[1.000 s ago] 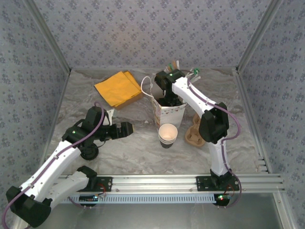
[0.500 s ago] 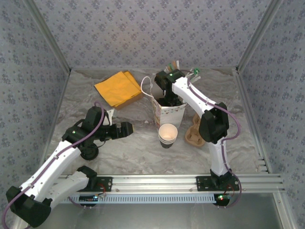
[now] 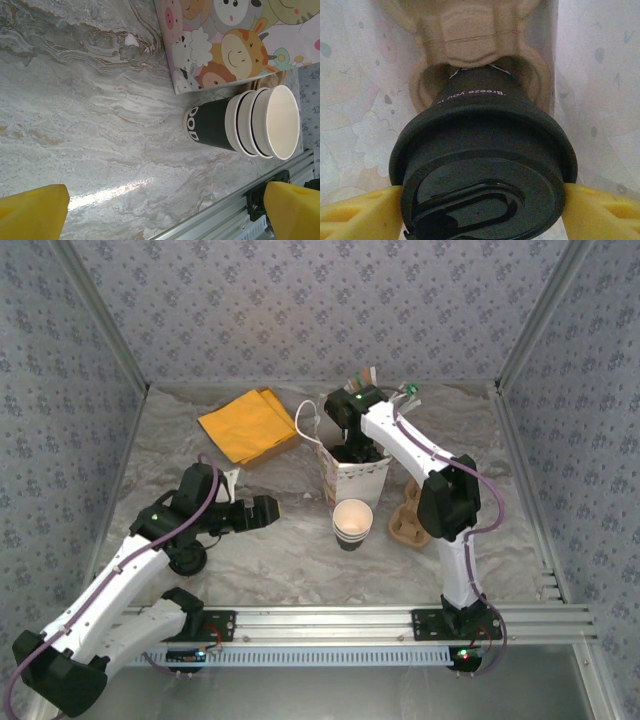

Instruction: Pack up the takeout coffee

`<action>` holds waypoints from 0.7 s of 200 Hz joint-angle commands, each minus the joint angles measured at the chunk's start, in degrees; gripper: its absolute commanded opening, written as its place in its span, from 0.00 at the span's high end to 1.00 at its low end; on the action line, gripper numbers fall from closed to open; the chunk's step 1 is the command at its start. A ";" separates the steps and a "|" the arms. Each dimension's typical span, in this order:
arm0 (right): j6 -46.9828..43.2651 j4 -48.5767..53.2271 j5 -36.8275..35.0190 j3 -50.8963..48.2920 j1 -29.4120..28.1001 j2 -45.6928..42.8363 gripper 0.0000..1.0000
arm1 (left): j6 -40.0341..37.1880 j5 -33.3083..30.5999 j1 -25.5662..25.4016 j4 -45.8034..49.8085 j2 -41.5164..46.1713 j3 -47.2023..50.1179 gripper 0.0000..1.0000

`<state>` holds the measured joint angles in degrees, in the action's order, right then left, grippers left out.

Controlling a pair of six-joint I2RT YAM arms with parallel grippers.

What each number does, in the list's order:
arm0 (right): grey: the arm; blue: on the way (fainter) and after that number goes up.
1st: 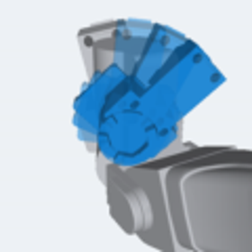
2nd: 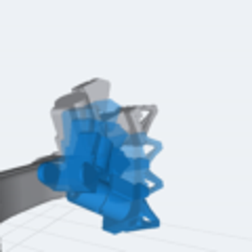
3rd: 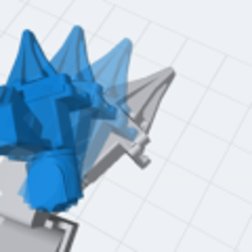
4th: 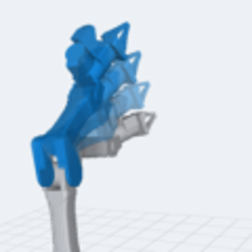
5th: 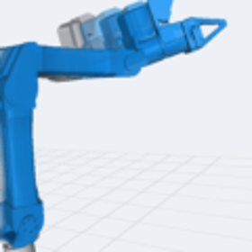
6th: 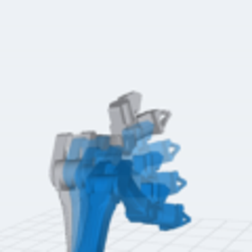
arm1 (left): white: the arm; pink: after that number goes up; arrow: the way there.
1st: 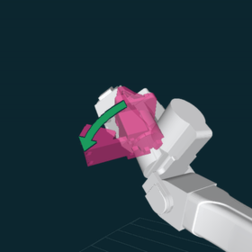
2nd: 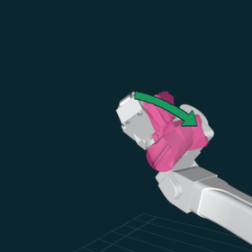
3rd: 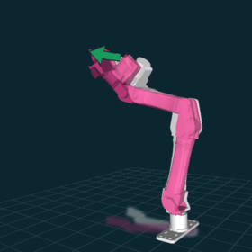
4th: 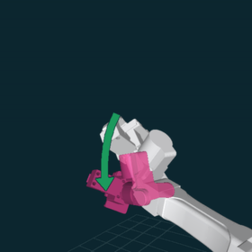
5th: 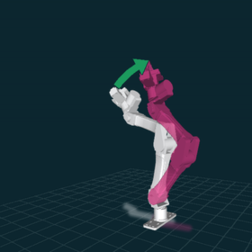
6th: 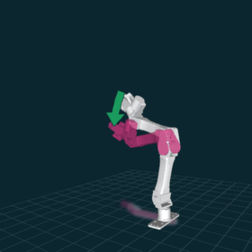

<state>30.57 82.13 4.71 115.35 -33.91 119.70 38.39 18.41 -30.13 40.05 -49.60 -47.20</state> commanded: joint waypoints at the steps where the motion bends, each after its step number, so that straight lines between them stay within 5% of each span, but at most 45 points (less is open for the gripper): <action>1: 0.72 2.34 -1.04 1.28 -0.53 -1.04 0.17 | -0.25 -0.40 -0.34 -0.84 0.47 -1.23 0.00; 140: 0.90 2.51 -1.07 1.21 -0.81 -1.40 0.16 | -0.22 -0.40 -0.33 -0.81 0.49 -1.40 0.00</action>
<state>30.65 82.30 4.71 115.35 -34.17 119.70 38.39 18.41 -30.13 40.05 -49.60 -47.20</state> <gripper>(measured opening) 0.841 0.997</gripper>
